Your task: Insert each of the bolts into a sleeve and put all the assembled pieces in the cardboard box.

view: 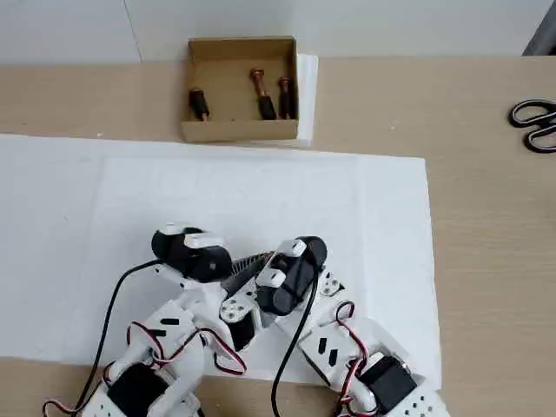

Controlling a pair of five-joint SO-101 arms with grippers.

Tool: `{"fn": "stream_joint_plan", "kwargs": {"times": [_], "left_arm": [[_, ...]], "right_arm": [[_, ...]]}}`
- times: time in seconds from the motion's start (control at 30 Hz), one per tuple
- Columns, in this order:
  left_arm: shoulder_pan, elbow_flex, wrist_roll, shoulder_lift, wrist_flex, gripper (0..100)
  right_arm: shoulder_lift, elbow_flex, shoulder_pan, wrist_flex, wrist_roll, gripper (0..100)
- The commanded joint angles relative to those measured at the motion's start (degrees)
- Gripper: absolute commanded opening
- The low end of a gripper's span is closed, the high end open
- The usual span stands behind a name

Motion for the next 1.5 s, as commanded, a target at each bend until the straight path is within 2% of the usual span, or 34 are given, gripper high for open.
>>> {"fn": "stream_joint_plan", "kwargs": {"times": [0.0,0.27,0.43,0.93,1.0,1.17,1.47], "left_arm": [[0.1,-1.8,-0.5,-0.1,1.1,18],[-2.2,-2.8,-0.5,-0.1,0.9,18],[-5.2,-3.0,-0.5,-0.1,1.1,24],[-5.6,-7.9,-0.5,-0.1,0.9,24],[-5.8,-7.9,-0.4,-0.1,0.8,20],[-9.7,-7.5,-0.4,-0.1,-3.1,1],[-18.3,-3.6,-0.5,-0.1,-3.3,1]], "right_arm": [[-0.7,-5.3,-0.7,-1.7,0.4,0.2],[-0.7,-5.2,-0.7,-1.7,0.4,0.2],[-0.7,-3.5,-0.7,-1.9,0.4,0.2],[-0.7,-3.0,-0.7,-1.8,0.4,0.2],[-0.7,-3.0,-0.7,-1.8,0.4,0.2],[-0.7,-3.0,-0.7,-1.7,0.4,0.2],[-0.7,-3.0,-0.6,-1.7,0.4,0.2]]}}
